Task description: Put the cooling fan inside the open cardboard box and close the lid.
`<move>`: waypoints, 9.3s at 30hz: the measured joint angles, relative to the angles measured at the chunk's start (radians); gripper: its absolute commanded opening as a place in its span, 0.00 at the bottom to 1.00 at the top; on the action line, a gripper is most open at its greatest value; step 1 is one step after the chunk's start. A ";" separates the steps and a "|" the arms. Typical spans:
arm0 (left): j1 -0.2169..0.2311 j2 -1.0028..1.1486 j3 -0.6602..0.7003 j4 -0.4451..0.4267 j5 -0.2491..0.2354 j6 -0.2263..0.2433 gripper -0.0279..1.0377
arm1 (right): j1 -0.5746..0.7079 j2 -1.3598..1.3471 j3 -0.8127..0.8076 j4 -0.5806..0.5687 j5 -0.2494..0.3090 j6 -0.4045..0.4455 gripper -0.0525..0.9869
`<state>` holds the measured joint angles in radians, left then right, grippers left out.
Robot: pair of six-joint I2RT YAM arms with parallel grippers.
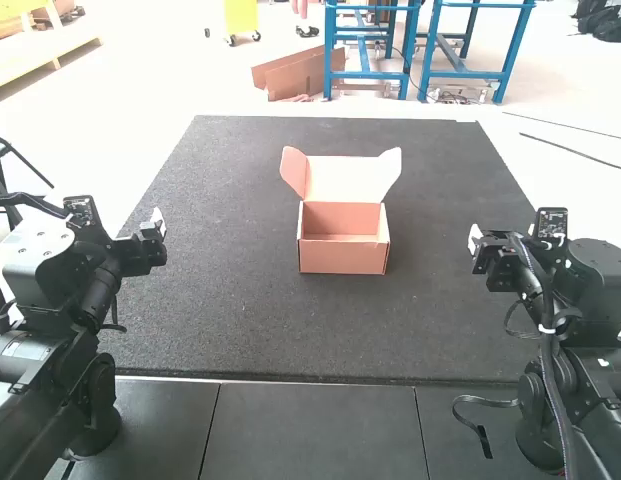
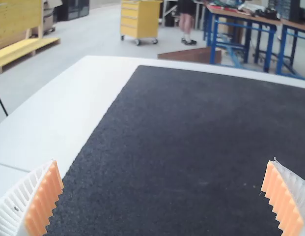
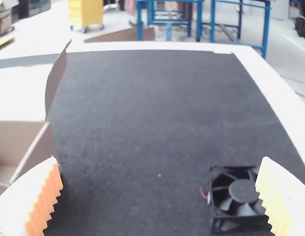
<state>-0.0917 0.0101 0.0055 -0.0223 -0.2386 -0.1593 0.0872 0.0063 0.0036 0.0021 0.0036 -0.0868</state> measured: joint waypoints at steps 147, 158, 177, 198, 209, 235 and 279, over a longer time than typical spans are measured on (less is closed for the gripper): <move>-0.015 0.887 0.815 -0.473 0.082 0.127 0.94 | -0.423 2.034 1.316 -0.497 -0.035 -0.312 0.25; -0.015 0.853 0.816 -0.435 0.082 0.118 0.94 | -0.423 2.033 1.310 -0.504 -0.076 -0.286 0.03; -0.015 0.850 0.806 -0.438 0.086 0.117 0.94 | -0.302 1.415 1.164 -0.621 -0.167 0.039 0.04; -0.015 0.813 0.762 -0.484 0.132 0.117 0.94 | 0.378 1.273 1.167 -0.769 -0.145 0.563 0.05; -0.015 0.814 0.753 -0.448 0.135 0.117 0.94 | 0.549 1.429 1.167 -0.581 -0.104 0.595 0.05; -0.015 0.814 0.753 -0.420 0.135 0.117 0.94 | 0.506 1.724 1.166 -0.324 0.117 0.509 0.04; -0.183 1.409 1.007 -0.168 0.110 0.084 0.94 | 0.233 1.393 1.029 -0.144 -0.014 0.178 0.92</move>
<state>-0.2745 1.4189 1.0130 -0.1902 -0.1284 -0.0753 0.3199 1.3994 1.0325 -0.1421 -0.0105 0.0914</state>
